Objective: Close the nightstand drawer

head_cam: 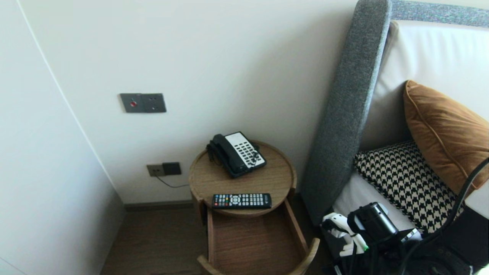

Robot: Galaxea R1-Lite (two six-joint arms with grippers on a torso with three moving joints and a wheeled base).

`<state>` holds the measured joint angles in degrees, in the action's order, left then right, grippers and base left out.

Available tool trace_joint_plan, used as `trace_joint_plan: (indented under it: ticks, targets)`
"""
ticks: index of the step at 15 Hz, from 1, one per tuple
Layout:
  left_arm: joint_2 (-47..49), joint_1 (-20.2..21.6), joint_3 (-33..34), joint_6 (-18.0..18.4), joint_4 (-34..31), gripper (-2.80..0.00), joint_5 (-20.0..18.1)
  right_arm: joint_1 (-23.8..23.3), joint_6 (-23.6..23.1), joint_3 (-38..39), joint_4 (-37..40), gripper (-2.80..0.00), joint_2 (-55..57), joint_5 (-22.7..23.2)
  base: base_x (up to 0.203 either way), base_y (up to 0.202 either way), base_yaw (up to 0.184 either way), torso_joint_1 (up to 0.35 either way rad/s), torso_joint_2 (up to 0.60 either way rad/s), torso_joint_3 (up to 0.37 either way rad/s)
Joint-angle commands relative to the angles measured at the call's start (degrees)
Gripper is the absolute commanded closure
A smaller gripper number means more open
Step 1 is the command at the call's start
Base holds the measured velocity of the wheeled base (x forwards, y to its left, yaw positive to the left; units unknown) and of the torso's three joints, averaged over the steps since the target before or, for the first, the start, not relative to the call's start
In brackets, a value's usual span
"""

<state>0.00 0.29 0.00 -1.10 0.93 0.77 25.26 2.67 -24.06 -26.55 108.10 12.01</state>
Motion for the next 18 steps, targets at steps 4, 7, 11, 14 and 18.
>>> trace_joint_plan:
  ticks: [4, 7, 11, 14, 18]
  targets:
    - [-0.09, 0.05, 0.0, -0.05, 0.04, 0.0, 0.02, 0.79, 0.11, -2.59, -1.73, 0.0, 4.82, -0.17, 0.0, 0.0, 0.0, 0.0, 0.0, 0.0]
    - [-0.09, -0.03, 0.0, -0.05, 0.04, 0.0, 0.02, 0.84, 0.05, -5.05, -1.84, 0.0, 6.92, -0.97, 0.0, 0.0, 0.0, 0.0, 0.0, 0.0]
    - [-0.09, 0.06, 0.0, -0.05, 0.04, 0.0, 0.02, 1.18, 0.05, -8.42, -1.79, 0.0, 9.06, -2.39, 0.0, 0.0, 0.0, 0.0, 0.0, 0.0]
    - [-0.09, -0.03, 0.0, -0.05, 0.04, 0.0, 0.02, 1.45, 0.13, -10.98, -1.79, 0.0, 10.21, -3.61, 0.0, 0.0, 0.0, 0.0, 0.0, 0.0]
    - [-0.09, 0.05, 0.0, -0.05, 0.04, 0.0, 0.02, 1.43, 0.2, -15.52, -1.75, 0.0, 12.11, -4.7, 0.0, 0.0, 0.0, 0.0, 0.0, 0.0]
